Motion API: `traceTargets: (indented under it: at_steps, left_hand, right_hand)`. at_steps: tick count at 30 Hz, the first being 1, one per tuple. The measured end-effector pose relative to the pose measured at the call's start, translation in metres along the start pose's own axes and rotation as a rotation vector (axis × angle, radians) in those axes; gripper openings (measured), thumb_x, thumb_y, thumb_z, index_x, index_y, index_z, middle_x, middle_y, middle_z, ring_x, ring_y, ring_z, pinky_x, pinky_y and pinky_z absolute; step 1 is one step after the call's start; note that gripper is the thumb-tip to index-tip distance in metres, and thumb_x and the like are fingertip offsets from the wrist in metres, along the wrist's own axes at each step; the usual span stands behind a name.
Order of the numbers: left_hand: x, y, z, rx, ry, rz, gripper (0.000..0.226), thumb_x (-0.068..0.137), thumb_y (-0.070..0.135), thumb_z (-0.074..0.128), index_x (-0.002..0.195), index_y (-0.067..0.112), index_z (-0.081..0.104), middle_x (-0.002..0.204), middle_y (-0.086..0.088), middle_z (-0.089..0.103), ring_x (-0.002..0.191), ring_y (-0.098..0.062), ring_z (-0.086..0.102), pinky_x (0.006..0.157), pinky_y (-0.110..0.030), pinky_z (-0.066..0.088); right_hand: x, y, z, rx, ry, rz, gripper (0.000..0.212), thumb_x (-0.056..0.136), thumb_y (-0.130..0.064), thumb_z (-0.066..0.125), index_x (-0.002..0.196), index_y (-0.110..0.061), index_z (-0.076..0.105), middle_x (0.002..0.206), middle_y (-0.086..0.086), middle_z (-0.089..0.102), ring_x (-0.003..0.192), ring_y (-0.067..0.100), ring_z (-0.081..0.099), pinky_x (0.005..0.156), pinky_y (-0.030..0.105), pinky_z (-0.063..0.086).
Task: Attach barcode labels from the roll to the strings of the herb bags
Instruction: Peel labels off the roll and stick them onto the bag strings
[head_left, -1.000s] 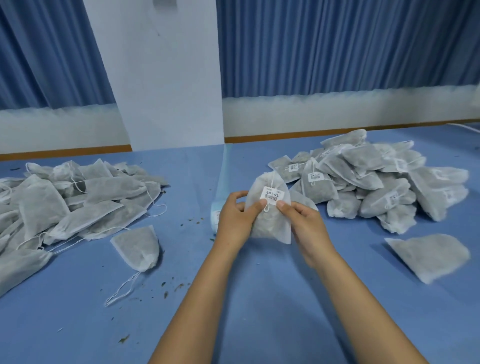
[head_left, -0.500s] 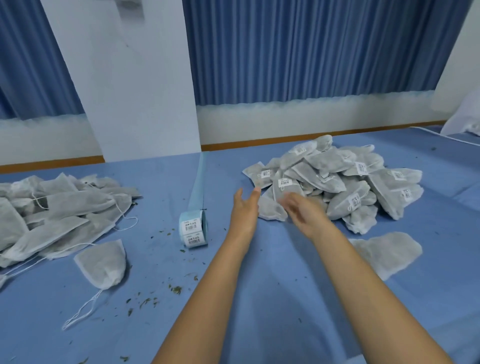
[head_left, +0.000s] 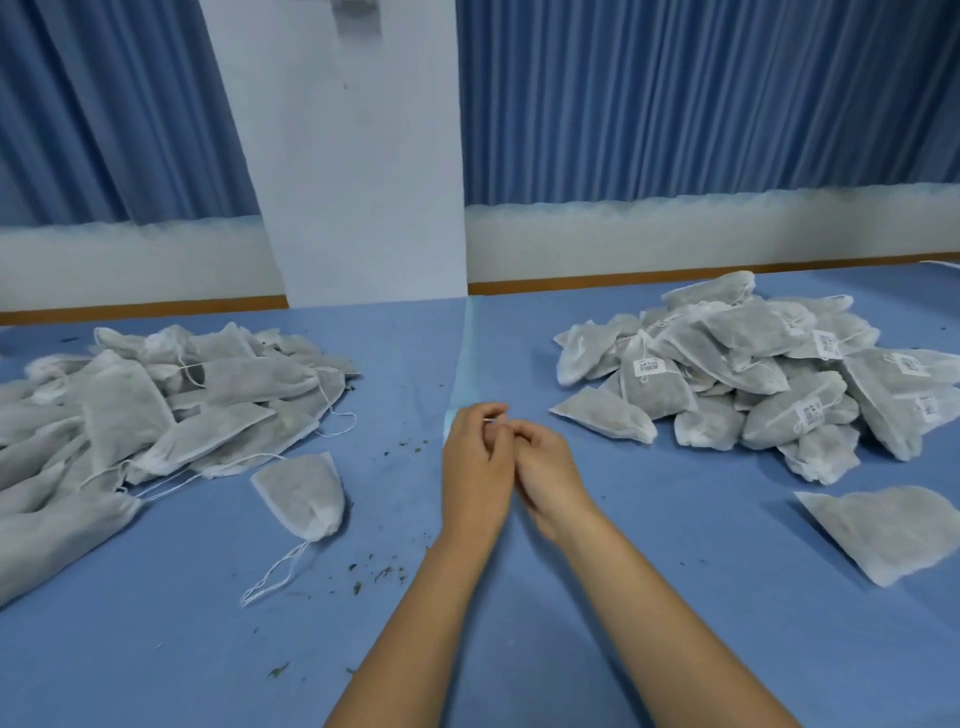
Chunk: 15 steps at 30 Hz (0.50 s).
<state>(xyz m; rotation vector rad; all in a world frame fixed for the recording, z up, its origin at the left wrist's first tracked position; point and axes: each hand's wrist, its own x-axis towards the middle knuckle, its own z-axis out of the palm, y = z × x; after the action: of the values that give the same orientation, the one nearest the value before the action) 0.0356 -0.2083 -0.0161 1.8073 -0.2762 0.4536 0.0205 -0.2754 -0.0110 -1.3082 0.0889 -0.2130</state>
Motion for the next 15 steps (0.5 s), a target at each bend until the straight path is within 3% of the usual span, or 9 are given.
traceTargets:
  at_steps: [2,4,6,8,10,13,15]
  left_hand:
    - [0.005,-0.017,-0.032,0.278,0.181,0.011,0.023,0.092,0.005,0.051,0.111,0.010,0.063,0.111,-0.005,0.061,0.106,-0.025,0.055,0.087,-0.028,0.039]
    - [0.010,-0.037,-0.067,0.697,0.298,-0.127,0.034,0.088,0.010,0.055,0.122,0.012,0.058,0.126,-0.012,0.054,0.116,-0.033,0.046,0.088,-0.039,0.035]
    - [0.011,-0.051,-0.096,0.951,0.195,-0.408,0.047,0.088,0.021,0.060,0.133,0.017,0.047,0.141,-0.016,0.036,0.126,-0.036,0.034,0.093,-0.043,0.035]
    - [0.009,-0.064,-0.113,0.992,0.050,-0.557,0.051,0.091,0.023,0.059,0.137,0.019,0.037,0.146,-0.019,0.023,0.127,-0.037,0.032,0.095,-0.044,0.037]
    - [0.014,-0.071,-0.123,0.818,0.051,-0.535,0.049,0.094,0.011,0.053,0.140,0.013,0.034,0.143,-0.023,0.024,0.117,-0.041,0.041,0.091,-0.045,0.042]
    - [0.030,-0.072,-0.125,0.249,0.147,-0.438,0.045,0.095,0.005,0.046,0.139,0.010,0.038,0.133,-0.022,0.039,0.091,-0.031,0.053,0.077,-0.035,0.043]
    - [0.037,-0.066,-0.119,-0.127,0.122,-0.439,0.043,0.095,0.007,0.045,0.137,0.018,0.041,0.134,-0.015,0.047,0.099,-0.024,0.056,0.083,-0.034,0.047]
  right_hand:
    - [-0.002,0.011,0.023,-0.013,-0.043,0.012,0.017,0.087,0.010,0.056,0.079,-0.002,0.065,0.075,0.013,0.066,0.064,0.010,0.064,0.067,0.017,0.050]
    - [-0.005,0.023,0.043,-0.081,-0.093,0.041,0.020,0.086,0.013,0.055,0.078,-0.004,0.062,0.075,0.014,0.064,0.060,0.008,0.064,0.065,0.014,0.050]
    - [-0.008,0.036,0.061,-0.185,-0.149,0.097,0.022,0.085,0.012,0.057,0.077,-0.008,0.060,0.080,0.015,0.064,0.064,0.011,0.065,0.066,0.012,0.050]
    - [-0.010,0.048,0.075,-0.298,-0.189,0.157,0.017,0.083,0.009,0.061,0.083,-0.008,0.060,0.090,0.016,0.064,0.071,0.015,0.063,0.068,0.013,0.051]
    - [-0.012,0.058,0.088,-0.269,-0.211,0.217,0.016,0.085,0.004,0.062,0.099,-0.004,0.058,0.104,0.021,0.063,0.081,0.020,0.063,0.082,0.023,0.054]
    - [-0.010,0.061,0.103,-0.033,-0.264,0.300,0.024,0.095,-0.007,0.053,0.115,0.007,0.051,0.110,0.024,0.060,0.095,0.025,0.062,0.093,0.035,0.052]
    - [-0.007,0.056,0.106,0.057,-0.363,0.297,0.029,0.098,-0.009,0.046,0.114,0.013,0.053,0.103,0.023,0.061,0.097,0.027,0.061,0.092,0.036,0.052]
